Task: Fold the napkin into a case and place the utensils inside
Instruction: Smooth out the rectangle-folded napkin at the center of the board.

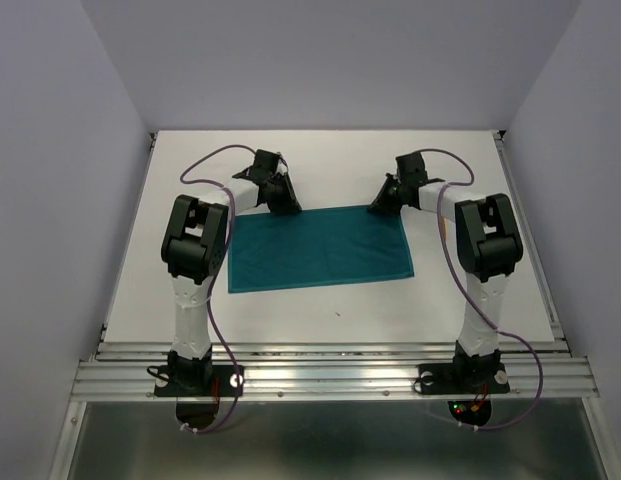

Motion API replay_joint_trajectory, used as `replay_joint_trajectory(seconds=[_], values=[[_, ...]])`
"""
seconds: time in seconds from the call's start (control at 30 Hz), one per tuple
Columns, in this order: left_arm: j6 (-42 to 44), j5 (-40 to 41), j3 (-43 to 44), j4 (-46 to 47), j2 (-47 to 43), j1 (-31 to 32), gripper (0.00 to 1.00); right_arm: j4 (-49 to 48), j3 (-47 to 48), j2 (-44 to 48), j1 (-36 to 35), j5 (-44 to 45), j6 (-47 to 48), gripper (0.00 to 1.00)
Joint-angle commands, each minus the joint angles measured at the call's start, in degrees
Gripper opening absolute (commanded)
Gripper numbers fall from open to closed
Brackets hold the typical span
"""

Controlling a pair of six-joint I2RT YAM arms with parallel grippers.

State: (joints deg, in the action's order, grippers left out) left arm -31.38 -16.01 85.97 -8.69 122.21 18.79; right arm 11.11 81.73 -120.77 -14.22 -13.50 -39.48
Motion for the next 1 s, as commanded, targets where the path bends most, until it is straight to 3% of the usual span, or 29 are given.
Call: replay_joint_trajectory(seconds=[0.0,0.73,0.97], values=[[2.5,2.7,1.0,-3.4,-0.6,-0.2,0.35,-0.9,-2.5,4.0,3.7,2.5,1.9,0.08],[4.6,7.1,5.1,-8.7,-3.2,-1.6,0.37,-2.1,-8.3,5.0,9.9,3.1,3.9,0.07],[4.2,8.2,-2.2,-7.3,-10.0,-7.2,0.37,-2.7,-9.0,5.0,9.9,1.4,4.5,0.07]])
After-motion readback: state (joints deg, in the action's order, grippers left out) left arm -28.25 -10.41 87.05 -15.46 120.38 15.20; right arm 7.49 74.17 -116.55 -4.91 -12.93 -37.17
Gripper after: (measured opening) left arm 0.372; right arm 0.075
